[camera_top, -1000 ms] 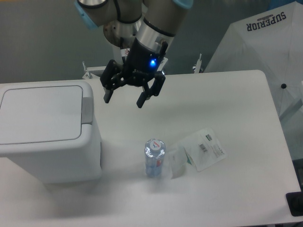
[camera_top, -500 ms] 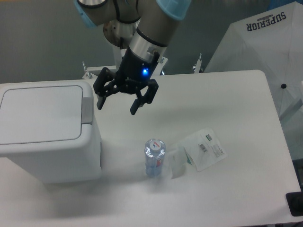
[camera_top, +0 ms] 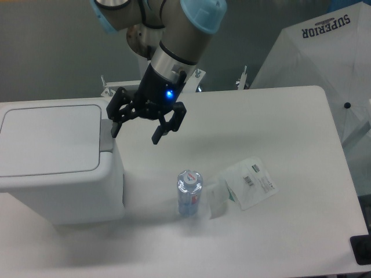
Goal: Open the trash can
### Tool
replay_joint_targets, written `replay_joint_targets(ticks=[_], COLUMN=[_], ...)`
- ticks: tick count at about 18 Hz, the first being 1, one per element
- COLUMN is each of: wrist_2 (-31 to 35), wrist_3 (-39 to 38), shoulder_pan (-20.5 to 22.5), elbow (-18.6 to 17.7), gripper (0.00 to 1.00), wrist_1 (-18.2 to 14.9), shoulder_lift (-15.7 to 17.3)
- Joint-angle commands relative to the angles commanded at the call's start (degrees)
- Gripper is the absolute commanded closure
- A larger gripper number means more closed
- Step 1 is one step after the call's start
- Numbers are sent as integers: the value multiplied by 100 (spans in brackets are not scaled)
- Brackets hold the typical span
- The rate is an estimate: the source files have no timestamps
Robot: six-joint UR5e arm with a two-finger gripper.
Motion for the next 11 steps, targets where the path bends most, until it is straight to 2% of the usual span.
replay_joint_targets(ticks=[11], wrist_2=[9], wrist_3=[-9], shoulder_pan=[0], elbow=[18], gripper=[0], wrist_1=[9], shoulder_lift=[-88])
